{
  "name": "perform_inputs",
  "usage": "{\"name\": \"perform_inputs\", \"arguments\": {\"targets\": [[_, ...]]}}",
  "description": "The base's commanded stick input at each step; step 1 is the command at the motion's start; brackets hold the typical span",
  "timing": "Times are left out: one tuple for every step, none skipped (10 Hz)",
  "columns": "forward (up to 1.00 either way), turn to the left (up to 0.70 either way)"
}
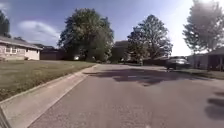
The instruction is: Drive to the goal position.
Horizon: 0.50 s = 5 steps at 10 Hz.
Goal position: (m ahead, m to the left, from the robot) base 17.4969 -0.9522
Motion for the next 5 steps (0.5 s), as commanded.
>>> {"name": "perform_inputs", "arguments": {"targets": [[1.00,0.00],[1.00,0.00],[1.00,0.00],[1.00,0.00],[1.00,0.00]]}}
